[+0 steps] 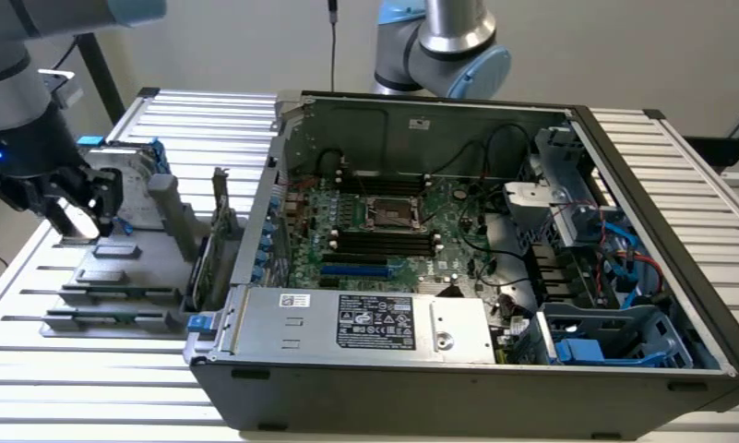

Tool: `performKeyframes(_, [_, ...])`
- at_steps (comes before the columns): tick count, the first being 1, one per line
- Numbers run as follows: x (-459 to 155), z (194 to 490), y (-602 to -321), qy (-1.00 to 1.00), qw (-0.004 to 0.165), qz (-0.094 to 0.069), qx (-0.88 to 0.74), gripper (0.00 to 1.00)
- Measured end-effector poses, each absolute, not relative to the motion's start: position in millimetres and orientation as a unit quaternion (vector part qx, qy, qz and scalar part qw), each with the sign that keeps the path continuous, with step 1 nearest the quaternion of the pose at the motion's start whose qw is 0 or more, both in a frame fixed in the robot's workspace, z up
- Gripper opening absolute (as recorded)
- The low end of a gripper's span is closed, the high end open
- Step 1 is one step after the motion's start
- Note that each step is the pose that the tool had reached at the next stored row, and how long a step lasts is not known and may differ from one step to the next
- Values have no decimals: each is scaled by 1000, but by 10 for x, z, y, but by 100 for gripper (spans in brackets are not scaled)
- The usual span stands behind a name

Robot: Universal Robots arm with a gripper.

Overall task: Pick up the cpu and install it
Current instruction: 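Pick up the cpu and move it towards the insertion slot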

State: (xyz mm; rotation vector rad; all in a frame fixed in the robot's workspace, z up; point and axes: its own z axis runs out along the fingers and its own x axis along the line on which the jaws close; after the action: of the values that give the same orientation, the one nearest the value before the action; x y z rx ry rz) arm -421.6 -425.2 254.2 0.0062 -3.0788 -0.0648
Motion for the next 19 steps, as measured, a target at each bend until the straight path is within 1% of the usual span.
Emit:
performKeyframes(8, [-4045,2905,-4252,-999,32,-21,5,55])
performKeyframes(19, [-3556,3408,-4265,-999,34,-29,8,55])
